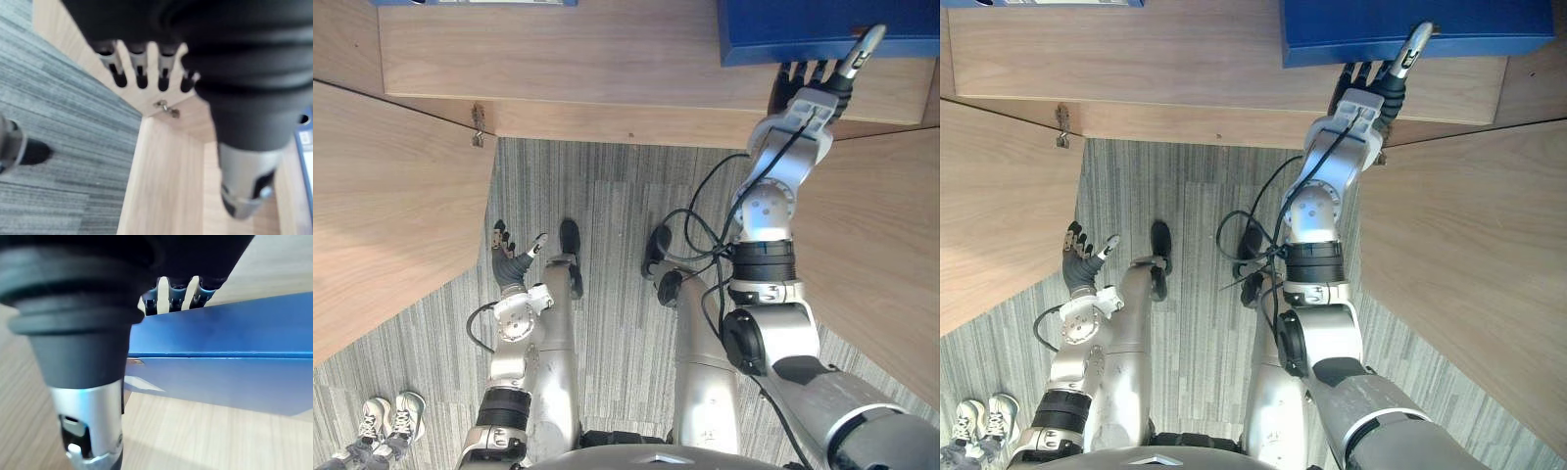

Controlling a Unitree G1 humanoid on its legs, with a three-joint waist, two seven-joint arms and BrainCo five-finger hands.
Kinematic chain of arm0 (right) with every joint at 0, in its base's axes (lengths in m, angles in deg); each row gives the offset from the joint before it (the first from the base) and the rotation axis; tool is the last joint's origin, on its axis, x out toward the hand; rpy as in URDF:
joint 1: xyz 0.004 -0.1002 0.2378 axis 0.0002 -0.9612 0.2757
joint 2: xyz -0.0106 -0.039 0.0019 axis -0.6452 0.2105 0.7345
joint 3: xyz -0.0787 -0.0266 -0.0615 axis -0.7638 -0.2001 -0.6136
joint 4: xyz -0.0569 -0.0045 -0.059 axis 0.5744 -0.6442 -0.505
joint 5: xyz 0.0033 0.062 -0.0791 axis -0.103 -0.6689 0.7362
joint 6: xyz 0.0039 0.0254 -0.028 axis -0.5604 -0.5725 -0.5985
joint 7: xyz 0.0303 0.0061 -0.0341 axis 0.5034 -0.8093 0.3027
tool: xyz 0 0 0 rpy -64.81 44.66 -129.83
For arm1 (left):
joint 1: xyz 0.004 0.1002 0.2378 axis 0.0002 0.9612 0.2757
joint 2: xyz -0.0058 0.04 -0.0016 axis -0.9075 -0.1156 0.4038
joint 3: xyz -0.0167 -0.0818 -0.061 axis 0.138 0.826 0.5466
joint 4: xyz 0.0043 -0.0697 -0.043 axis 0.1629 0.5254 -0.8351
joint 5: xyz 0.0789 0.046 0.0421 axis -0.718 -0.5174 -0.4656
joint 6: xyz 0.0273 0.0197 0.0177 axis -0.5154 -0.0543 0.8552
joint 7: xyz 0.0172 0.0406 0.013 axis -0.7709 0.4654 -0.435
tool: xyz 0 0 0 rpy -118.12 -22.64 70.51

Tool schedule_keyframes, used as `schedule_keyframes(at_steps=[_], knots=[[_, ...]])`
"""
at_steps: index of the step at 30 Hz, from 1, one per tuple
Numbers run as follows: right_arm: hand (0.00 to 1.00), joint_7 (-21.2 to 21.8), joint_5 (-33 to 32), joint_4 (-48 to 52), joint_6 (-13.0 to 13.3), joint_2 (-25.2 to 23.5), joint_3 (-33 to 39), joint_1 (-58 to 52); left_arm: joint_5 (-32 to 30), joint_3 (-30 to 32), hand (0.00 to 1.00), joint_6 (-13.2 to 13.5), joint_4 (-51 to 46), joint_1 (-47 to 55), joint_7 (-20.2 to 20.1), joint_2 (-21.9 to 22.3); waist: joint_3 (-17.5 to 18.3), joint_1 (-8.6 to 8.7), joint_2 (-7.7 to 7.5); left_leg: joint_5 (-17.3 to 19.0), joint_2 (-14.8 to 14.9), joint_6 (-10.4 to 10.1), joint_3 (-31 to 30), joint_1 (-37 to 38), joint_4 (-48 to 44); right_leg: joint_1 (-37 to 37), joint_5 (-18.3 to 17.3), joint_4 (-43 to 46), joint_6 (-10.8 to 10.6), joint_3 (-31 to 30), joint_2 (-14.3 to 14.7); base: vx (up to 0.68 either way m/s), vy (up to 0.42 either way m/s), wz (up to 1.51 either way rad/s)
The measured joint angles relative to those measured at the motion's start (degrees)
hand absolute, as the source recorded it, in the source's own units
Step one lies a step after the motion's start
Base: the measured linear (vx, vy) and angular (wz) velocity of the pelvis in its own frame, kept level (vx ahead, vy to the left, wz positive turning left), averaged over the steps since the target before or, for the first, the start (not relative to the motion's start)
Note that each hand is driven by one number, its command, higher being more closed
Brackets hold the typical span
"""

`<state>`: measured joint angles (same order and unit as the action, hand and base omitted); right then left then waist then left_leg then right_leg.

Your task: Walk over to the cabinet, pick up the folder, carry it to the office cabinet, place the folder inside the office cabinet, then close the office cabinet door

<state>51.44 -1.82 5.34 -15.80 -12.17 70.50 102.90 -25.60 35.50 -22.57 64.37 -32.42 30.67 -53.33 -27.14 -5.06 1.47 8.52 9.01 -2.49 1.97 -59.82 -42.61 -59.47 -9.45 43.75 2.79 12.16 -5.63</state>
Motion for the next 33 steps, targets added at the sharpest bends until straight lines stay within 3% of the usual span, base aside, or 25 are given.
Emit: schedule_keyframes(at_steps=[8,13,20,25,33], knots=[[0.0,-5.98,10.67,4.28,-1.4,-0.79,-0.19,-4.68,-1.08,-0.08,0.0,-1.1,1.57,-1.16,1.27,1.9,0.01,0.0,-0.02,0.73,-0.15,0.52,0.92,2.25,0.9,2.47,-0.13,-1.49,-0.72,-0.17,-0.25,0.0,0.012,-0.01],[0.0,-7.52,11.58,4.31,-2.66,-2.05,-0.91,-7.08,-1.3,0.19,0.0,-1.63,1.59,-2.0,2.41,1.95,0.01,0.04,-0.02,1.51,-0.16,0.82,1.23,2.73,0.68,3.17,-0.31,-1.82,-1.09,-0.3,-0.3,0.01,0.008,-0.01],[0.0,-7.64,13.51,5.84,-4.1,-2.95,-3.16,-14.48,-2.1,0.63,0.0,-1.96,1.74,-1.91,2.47,1.91,3.35,0.14,-0.26,2.62,-0.2,1.15,1.51,3.01,0.57,3.82,-0.61,-2.81,-1.6,-0.39,-0.33,0.0,0.0,0.0],[0.0,-7.46,16.19,7.69,-6.15,-2.96,-4.65,-19.22,-2.15,0.97,0.0,-2.32,1.74,-1.88,2.48,1.95,3.49,0.36,-0.28,3.19,-0.16,1.26,1.86,3.94,0.55,4.89,-0.68,-3.32,-1.75,-0.54,-0.32,0.0,0.002,-0.01],[0.0,-6.37,26.31,10.69,-10.32,-3.72,-4.61,-27.15,-2.16,1.75,0.0,-2.67,1.74,-1.68,3.69,1.93,3.5,0.8,-0.28,4.85,0.12,1.61,2.67,4.83,-0.9,5.85,-1.0,-3.33,-2.56,-1.37,-0.21,0.0,0.009,-0.05]])
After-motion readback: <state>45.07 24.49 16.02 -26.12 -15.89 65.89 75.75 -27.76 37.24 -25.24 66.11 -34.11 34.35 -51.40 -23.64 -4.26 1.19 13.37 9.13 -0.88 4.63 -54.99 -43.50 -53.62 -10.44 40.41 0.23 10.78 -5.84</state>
